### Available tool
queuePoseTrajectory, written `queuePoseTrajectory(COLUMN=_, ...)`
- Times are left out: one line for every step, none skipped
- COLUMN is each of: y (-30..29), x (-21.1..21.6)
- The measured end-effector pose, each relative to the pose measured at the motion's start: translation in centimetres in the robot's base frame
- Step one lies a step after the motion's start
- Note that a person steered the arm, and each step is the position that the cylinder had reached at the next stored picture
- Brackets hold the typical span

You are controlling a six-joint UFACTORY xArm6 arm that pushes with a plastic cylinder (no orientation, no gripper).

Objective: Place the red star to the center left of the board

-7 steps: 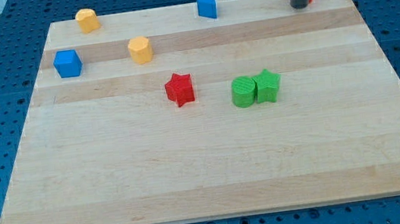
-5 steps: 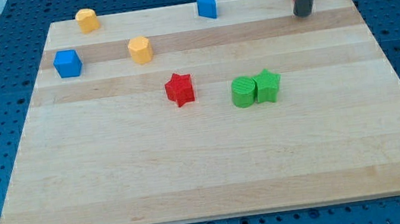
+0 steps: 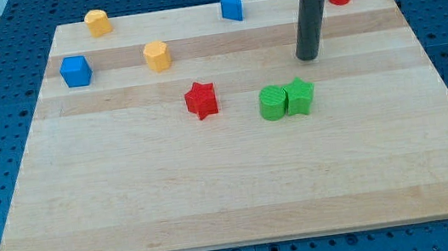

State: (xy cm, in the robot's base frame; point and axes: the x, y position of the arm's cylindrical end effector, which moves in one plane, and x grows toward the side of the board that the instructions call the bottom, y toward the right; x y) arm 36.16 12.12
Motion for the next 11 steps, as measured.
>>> queuePoseTrajectory(y=-2.0, x=3.0)
queuePoseTrajectory(y=-6.4, x=4.9)
queuePoseTrajectory(y=-12.4, x=5.1)
queuePoseTrajectory(y=-18.3, x=5.1)
queuePoseTrajectory(y=-22.6, x=5.1)
queuePoseTrajectory(y=-22.9, x=5.1)
queuePoseTrajectory(y=-20.5, x=5.1)
queuePoseTrajectory(y=-17.8, x=6.0)
queuePoseTrajectory(y=-18.4, x=8.8)
queuePoseTrajectory(y=-23.0, x=9.7)
queuePoseTrajectory(y=-28.3, x=8.3)
